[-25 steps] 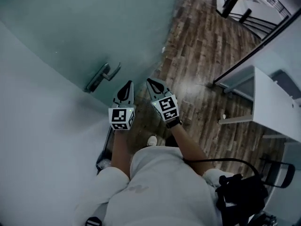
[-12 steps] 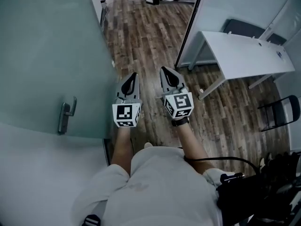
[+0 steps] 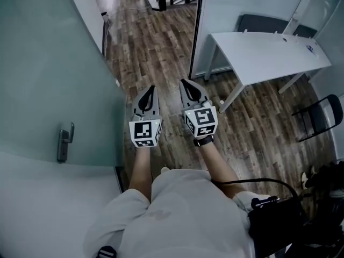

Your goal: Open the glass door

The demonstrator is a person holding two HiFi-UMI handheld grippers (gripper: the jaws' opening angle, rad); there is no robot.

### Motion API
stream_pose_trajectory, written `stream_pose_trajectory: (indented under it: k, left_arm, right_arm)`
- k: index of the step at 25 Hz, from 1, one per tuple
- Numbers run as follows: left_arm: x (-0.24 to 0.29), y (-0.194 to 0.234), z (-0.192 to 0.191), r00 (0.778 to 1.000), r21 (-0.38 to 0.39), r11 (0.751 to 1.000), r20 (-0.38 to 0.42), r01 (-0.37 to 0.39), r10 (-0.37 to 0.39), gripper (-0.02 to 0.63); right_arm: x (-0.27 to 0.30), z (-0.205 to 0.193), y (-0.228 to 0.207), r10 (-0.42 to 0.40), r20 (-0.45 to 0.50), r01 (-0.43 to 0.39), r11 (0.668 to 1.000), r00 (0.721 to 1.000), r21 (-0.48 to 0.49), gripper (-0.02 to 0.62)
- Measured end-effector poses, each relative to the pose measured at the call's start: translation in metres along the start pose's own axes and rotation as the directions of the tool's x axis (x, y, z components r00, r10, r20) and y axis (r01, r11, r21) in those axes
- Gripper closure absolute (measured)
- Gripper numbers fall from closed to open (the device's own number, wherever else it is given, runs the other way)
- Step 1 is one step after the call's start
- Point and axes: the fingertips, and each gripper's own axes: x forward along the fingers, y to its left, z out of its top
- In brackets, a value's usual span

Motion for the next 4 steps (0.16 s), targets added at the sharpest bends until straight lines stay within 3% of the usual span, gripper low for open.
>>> stream_pose_trajectory:
  k: [4]
  left_arm:
    - [0.025,-0.070,0.026,0.999,0.008,1.000,-0.030,-0.012,0.012,0.602]
  right_arm:
    - [-0.045,0.020,-0.063,0.015,-0.010,-0.015,1.000,1.000,0.022,0.592]
